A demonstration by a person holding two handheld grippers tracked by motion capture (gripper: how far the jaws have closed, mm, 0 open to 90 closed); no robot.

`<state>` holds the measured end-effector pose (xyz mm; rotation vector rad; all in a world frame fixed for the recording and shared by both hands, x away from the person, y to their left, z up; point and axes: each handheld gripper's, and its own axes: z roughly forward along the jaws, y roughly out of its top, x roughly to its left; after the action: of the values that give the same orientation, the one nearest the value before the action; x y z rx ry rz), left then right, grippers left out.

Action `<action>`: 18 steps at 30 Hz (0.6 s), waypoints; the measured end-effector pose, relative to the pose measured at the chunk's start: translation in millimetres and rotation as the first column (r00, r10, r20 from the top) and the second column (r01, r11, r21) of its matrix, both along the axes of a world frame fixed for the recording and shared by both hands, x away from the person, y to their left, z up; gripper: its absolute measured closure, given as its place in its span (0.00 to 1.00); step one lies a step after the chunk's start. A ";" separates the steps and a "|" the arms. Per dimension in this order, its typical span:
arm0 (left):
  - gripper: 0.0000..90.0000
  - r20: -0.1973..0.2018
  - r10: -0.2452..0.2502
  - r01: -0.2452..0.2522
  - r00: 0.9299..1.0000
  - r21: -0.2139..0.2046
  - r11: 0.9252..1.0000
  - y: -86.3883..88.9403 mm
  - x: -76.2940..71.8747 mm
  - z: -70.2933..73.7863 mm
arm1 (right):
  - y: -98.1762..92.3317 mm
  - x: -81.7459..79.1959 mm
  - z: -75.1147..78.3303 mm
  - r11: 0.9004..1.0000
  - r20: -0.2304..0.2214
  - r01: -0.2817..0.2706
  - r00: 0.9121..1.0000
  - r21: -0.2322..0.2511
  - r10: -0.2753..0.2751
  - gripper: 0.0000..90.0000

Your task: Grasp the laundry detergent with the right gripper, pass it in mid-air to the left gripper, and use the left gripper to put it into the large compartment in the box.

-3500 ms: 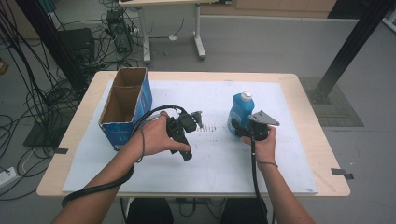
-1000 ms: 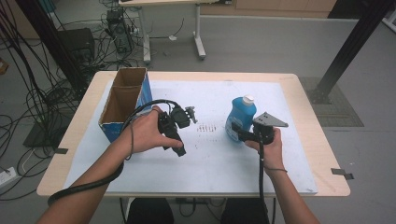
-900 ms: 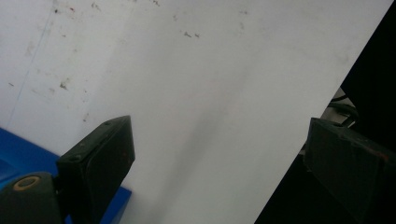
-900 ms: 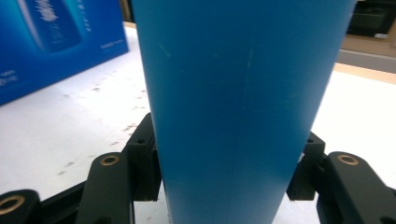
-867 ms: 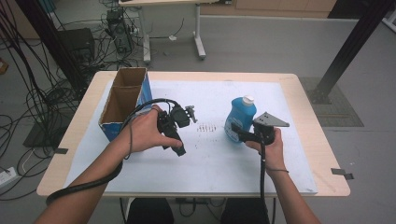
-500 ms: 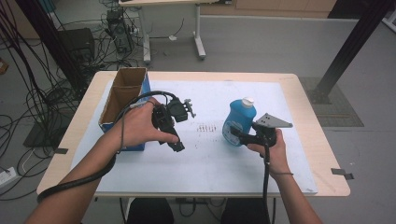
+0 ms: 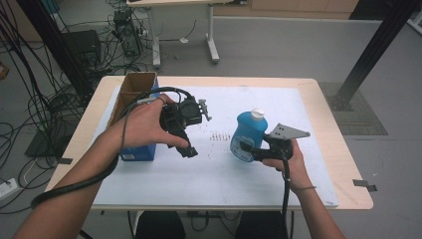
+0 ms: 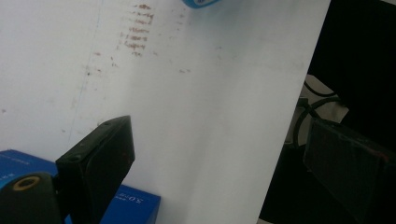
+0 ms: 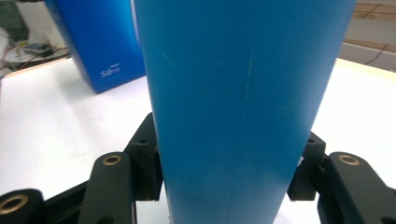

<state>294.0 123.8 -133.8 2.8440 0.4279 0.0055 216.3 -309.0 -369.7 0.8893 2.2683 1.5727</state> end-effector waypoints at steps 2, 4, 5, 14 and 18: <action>0.10 0.003 -0.004 0.004 1.000 0.001 1.000 -0.2 -0.2 1.3 | -0.1 1.1 0.2 1.000 -0.003 -0.020 1.000 0.001 0.020 0.47; 0.10 0.010 -0.020 0.020 1.000 -0.001 1.000 -1.0 -0.8 6.6 | 0.7 2.0 1.0 0.999 -0.005 -0.040 0.999 -0.002 0.040 0.47; 0.10 0.010 -0.020 0.020 1.000 -0.001 1.000 -1.0 -0.8 6.6 | 0.7 2.0 1.0 0.999 -0.005 -0.040 0.999 -0.002 0.040 0.47; 0.10 0.033 -0.069 0.069 0.997 0.003 0.998 -10.1 -5.5 17.7 | 7.3 8.2 2.7 0.992 -0.013 -0.130 0.992 -0.006 0.129 0.47; 0.10 0.041 -0.088 0.088 0.995 0.012 0.996 -15.9 -5.7 23.1 | 13.0 11.6 6.0 0.982 -0.011 -0.187 0.982 -0.016 0.186 0.47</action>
<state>288.3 108.0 -110.7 2.8646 0.2947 0.0491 228.0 -296.0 -363.6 0.6980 2.4288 1.6245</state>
